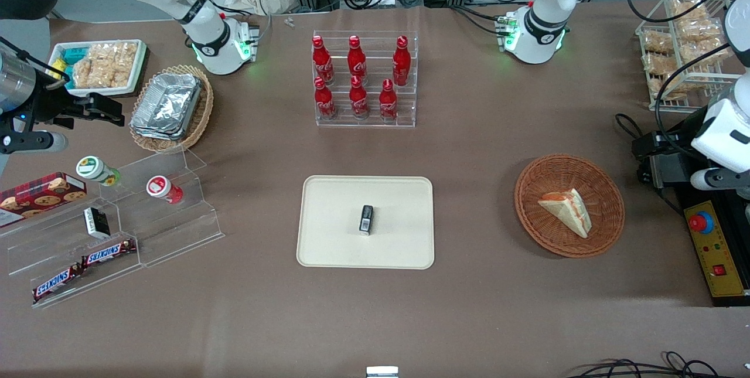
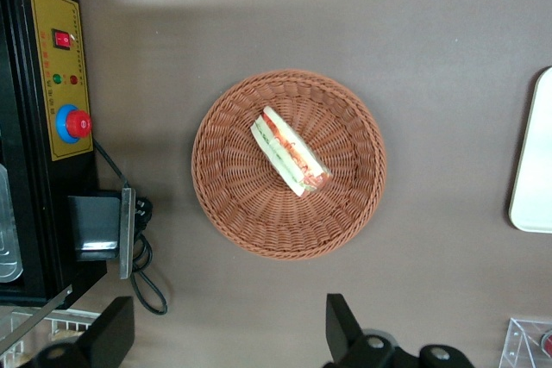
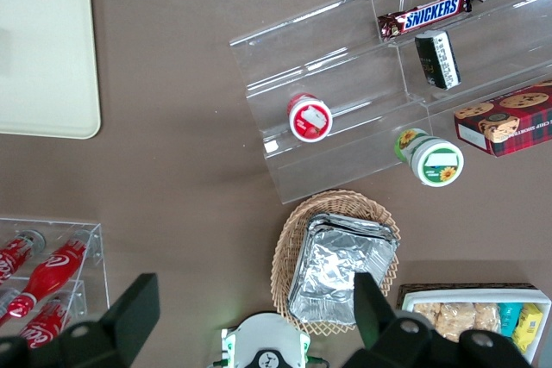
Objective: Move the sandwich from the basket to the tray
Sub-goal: 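Move the left gripper over the wrapped sandwich in the wicker basket, then lower the left gripper and close it on the sandwich, then lift the sandwich and carry it toward the cream tray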
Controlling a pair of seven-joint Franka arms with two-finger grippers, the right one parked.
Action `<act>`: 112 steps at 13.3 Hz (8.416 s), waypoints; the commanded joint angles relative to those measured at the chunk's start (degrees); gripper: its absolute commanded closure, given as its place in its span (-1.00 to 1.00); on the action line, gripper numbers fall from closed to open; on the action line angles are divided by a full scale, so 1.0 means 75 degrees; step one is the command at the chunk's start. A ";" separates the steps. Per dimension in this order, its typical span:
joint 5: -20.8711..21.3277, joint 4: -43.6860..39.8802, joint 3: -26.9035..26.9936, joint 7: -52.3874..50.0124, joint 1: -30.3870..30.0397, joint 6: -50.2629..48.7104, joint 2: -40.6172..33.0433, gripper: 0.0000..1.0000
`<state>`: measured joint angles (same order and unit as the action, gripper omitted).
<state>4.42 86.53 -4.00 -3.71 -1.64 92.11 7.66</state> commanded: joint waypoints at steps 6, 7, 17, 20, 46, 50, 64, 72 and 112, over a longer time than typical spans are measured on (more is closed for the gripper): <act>-0.0003 0.0028 -0.0006 0.0142 0.0007 -0.0222 0.0126 -0.99; 0.0055 0.0191 -0.0006 0.0119 0.0007 -0.0165 0.0150 -0.99; 0.0079 0.1822 -0.0017 -0.0162 0.0043 0.1125 0.0513 -0.99; 0.0091 0.1775 -0.0018 -0.0675 0.0171 0.1125 0.0572 -0.99; -0.0472 0.3719 0.0029 -0.2935 0.0183 0.4134 0.0419 -0.97; -0.0472 0.3755 0.0041 -0.4799 -0.0051 0.5119 0.0923 -0.97; -0.0366 0.4704 -0.0018 -0.6185 -0.0168 0.6703 0.1111 -0.97; -0.0355 0.5126 -0.0018 -0.6420 -0.0075 0.7417 0.1123 -0.75; 0.2219 0.0630 -0.4365 -0.5678 0.0909 0.3504 0.3463 0.66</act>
<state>16.27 96.07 -37.18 -42.42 2.49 118.85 29.60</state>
